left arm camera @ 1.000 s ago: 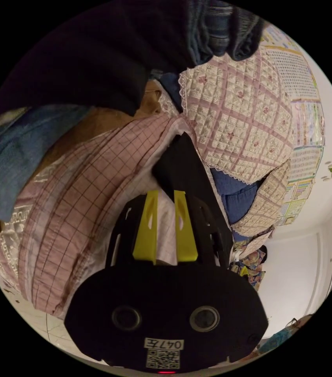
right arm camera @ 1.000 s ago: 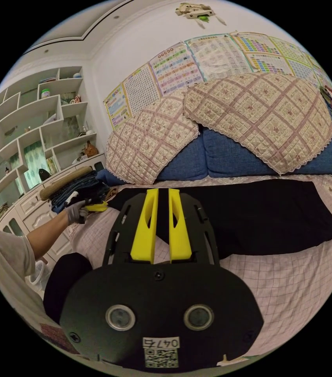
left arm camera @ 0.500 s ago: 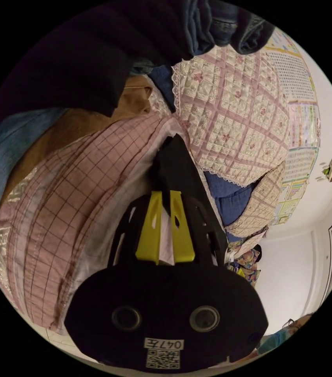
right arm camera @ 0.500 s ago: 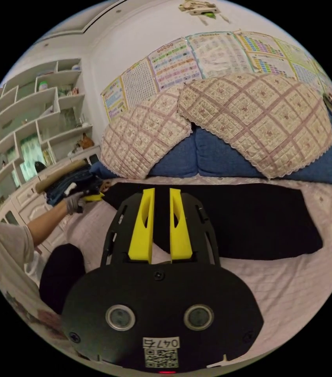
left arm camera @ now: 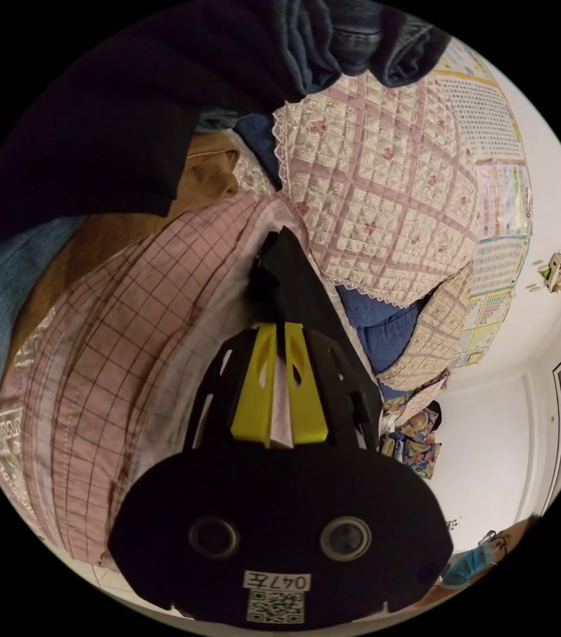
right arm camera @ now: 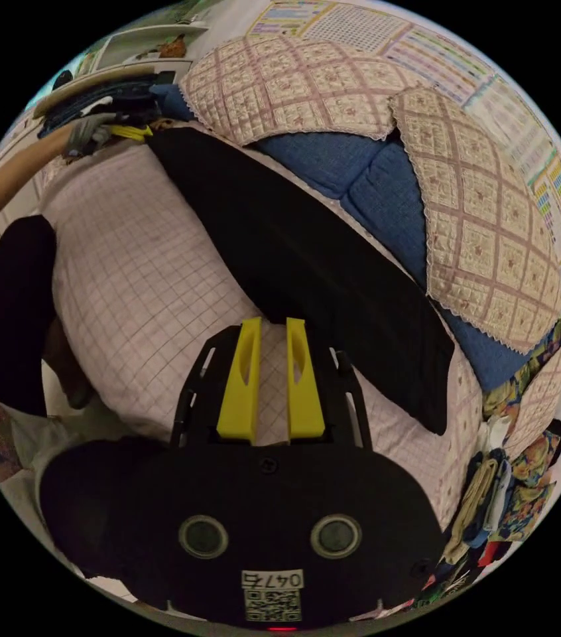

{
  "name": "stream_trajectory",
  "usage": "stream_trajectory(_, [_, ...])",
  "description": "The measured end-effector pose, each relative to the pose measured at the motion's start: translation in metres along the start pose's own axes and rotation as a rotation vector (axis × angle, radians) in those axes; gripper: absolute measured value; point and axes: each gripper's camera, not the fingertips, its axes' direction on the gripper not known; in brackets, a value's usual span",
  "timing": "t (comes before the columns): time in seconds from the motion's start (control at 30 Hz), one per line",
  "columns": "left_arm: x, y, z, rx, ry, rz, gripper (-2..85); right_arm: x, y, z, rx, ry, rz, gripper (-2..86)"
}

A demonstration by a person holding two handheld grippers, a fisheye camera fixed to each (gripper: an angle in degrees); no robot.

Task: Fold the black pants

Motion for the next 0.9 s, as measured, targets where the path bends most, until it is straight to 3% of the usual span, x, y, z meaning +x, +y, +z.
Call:
stream_trajectory(0.2, [0.009,0.023,0.004,-0.012,-0.004,0.023,-0.9,0.016,-0.001,0.018,-0.013,0.028,-0.022,0.2])
stream_trajectory(0.4, [0.062,0.069,-0.022,0.084,-0.042,0.186,-0.9,0.111,0.009,-0.046,0.094,-0.192,0.198,-0.3])
stream_trajectory(0.53, [0.066,0.133,-0.06,0.155,-0.097,0.239,-0.9,0.118,0.029,-0.031,-0.147,-0.385,0.055,-0.3])
stream_trajectory(0.73, [0.02,0.185,-0.067,0.012,-0.151,0.154,-0.9,0.131,0.062,-0.018,-0.173,-0.417,0.033,-0.2])
stream_trajectory(0.83, [0.052,0.202,-0.084,0.071,-0.105,0.21,-0.9,0.155,0.074,-0.046,-0.095,-0.367,0.061,-0.2])
stream_trajectory(0.9, [0.097,0.23,-0.109,0.139,-0.203,0.343,-0.9,0.166,0.086,-0.067,-0.053,-0.335,0.06,-0.2])
